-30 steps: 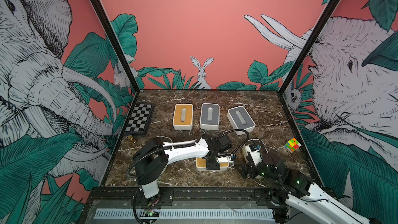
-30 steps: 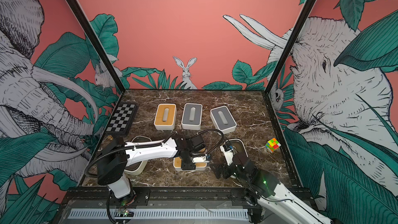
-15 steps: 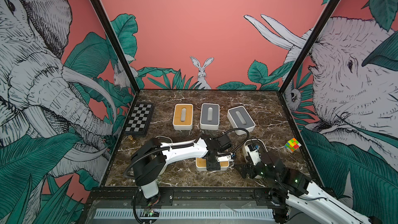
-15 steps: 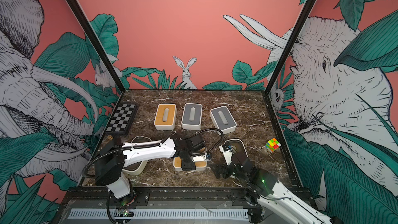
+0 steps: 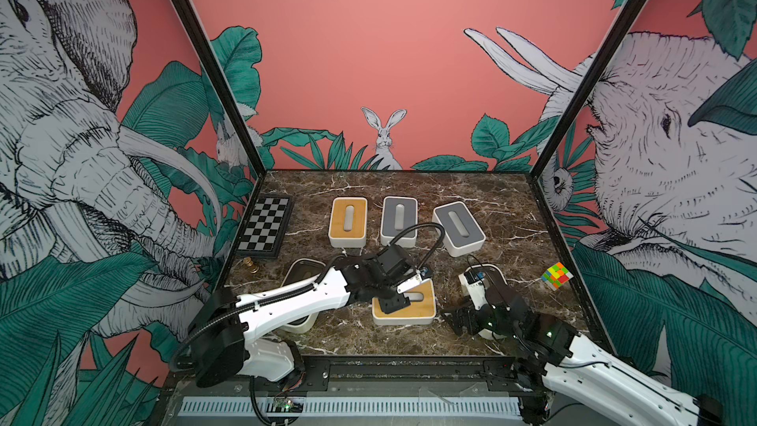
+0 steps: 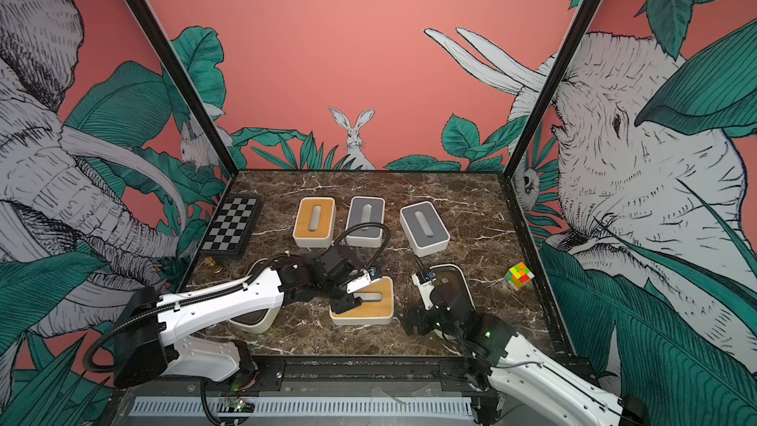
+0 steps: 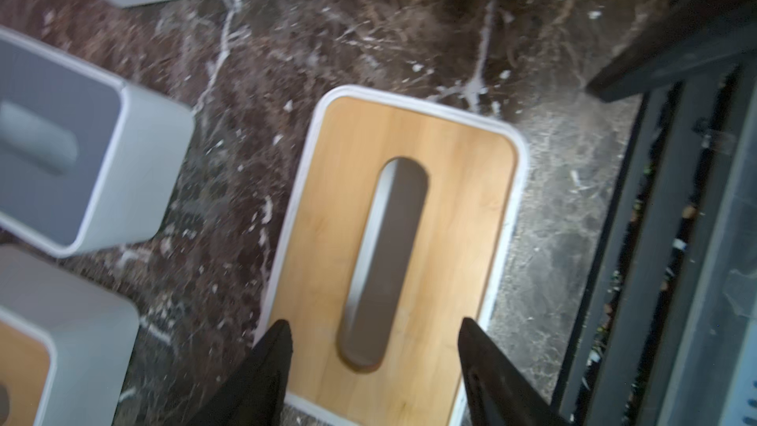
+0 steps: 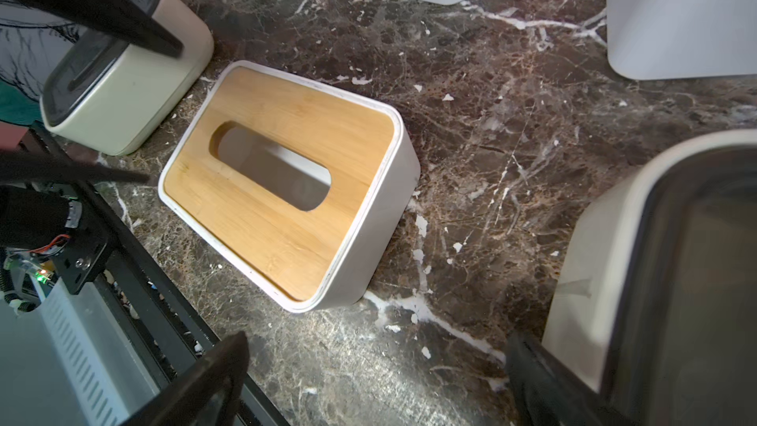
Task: Stack the tissue boxes
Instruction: Place the tissue box at the center of the board, then adjust the tissue box at the center of the board.
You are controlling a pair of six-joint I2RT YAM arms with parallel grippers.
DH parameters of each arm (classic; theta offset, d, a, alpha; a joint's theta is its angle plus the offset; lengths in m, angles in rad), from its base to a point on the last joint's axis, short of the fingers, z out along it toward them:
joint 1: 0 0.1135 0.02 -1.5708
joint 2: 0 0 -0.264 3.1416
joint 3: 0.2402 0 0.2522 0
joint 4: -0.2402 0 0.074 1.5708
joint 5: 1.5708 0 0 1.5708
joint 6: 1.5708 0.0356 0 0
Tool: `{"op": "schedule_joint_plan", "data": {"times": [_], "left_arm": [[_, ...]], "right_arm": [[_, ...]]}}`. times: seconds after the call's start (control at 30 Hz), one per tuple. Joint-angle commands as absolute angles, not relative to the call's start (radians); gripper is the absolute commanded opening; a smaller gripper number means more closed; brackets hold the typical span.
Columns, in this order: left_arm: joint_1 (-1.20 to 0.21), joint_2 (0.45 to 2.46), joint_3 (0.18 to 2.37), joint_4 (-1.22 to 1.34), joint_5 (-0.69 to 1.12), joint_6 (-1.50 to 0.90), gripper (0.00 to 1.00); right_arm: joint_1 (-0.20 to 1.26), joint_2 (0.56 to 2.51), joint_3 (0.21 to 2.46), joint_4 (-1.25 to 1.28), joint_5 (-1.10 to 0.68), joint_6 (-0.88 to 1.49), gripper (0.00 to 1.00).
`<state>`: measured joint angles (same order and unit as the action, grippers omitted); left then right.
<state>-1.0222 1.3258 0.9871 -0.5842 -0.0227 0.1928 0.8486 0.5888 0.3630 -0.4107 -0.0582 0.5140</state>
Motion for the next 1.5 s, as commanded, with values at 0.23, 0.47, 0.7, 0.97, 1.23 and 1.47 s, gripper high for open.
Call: {"op": "schedule_joint_plan", "data": {"times": [0.23, 0.47, 0.7, 0.97, 1.23, 1.47], "left_arm": [[-0.806, 1.222, 0.918, -0.617, -0.036, -0.394, 0.64], [-0.766, 1.140, 0.677, -0.438, 0.164, -0.670, 0.63], [-0.766, 1.182, 0.661, -0.361, 0.226, -0.660, 0.63], [-0.765, 1.227, 0.662, -0.304, 0.291, -0.662, 0.61], [-0.766, 1.244, 0.669, -0.282, 0.304, -0.666, 0.61], [-0.767, 1.261, 0.683, -0.275, 0.309, -0.668, 0.61]], "right_arm": [[0.765, 0.876, 0.526, -0.332, -0.116, 0.620, 0.98], [0.764, 0.922, 0.533, -0.331, -0.162, 0.649, 0.98], [0.763, 1.016, 0.544, -0.287, -0.224, 0.640, 0.98], [0.763, 1.006, 0.515, -0.228, -0.205, 0.663, 0.98], [0.762, 1.018, 0.510, -0.220, -0.212, 0.664, 0.98], [0.762, 1.014, 0.513, -0.230, -0.209, 0.661, 0.98]]}}
